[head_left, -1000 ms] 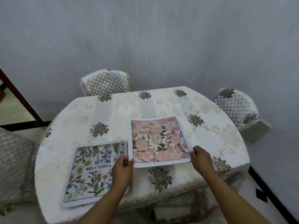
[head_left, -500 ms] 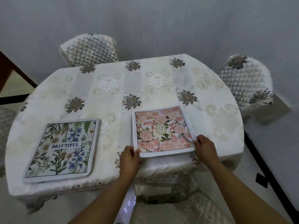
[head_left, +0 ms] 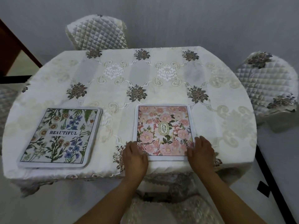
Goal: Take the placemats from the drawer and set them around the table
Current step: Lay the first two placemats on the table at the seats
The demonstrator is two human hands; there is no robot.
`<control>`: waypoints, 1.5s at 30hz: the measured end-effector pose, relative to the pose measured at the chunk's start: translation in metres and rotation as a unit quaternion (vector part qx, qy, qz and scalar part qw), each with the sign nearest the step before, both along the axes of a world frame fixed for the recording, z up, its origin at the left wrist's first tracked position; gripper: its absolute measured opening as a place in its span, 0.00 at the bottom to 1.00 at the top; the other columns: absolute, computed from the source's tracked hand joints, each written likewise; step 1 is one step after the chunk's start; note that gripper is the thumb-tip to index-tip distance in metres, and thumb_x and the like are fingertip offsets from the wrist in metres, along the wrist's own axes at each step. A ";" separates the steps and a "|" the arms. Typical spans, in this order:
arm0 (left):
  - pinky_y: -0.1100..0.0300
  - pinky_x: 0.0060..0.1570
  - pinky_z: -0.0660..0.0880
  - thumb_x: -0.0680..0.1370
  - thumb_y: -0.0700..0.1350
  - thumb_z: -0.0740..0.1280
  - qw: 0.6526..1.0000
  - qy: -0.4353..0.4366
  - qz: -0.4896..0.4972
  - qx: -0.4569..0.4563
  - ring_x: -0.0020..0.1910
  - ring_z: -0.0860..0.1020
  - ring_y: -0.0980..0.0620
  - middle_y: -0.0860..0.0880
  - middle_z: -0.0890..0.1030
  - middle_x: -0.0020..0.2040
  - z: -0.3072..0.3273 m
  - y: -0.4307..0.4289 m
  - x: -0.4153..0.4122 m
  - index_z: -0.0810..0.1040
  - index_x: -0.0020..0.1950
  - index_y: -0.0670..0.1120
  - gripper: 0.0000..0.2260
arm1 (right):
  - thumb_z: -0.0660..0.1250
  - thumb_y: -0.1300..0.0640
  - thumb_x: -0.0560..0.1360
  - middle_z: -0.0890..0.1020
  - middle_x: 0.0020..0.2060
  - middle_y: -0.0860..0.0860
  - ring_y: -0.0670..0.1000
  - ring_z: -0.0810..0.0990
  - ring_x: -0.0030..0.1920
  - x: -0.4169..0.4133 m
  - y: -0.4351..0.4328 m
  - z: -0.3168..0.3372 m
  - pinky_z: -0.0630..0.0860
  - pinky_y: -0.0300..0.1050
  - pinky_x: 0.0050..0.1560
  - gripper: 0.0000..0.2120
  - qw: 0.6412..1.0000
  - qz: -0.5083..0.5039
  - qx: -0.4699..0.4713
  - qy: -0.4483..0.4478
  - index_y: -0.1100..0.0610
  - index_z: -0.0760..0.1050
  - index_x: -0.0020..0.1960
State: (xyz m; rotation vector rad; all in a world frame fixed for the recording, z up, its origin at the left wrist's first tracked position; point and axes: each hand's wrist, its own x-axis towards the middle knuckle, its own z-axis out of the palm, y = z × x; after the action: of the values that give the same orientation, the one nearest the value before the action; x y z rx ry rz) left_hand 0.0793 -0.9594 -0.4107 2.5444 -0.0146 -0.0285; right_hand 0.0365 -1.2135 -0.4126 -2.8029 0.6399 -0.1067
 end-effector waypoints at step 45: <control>0.48 0.75 0.48 0.83 0.52 0.45 0.922 -0.049 -0.344 0.168 0.78 0.51 0.44 0.41 0.55 0.78 -0.045 -0.075 0.222 0.52 0.78 0.41 0.25 | 0.44 0.48 0.79 0.52 0.78 0.53 0.52 0.47 0.77 0.210 0.000 -0.042 0.46 0.53 0.76 0.29 0.964 0.261 0.003 0.057 0.56 0.48 0.78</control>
State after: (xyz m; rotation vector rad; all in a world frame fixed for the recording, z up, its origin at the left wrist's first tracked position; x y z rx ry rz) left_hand 0.3013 -1.0348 -0.4558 2.7381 -1.0204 -0.1911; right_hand 0.2466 -1.2136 -0.4545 -2.8807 -0.0925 0.1605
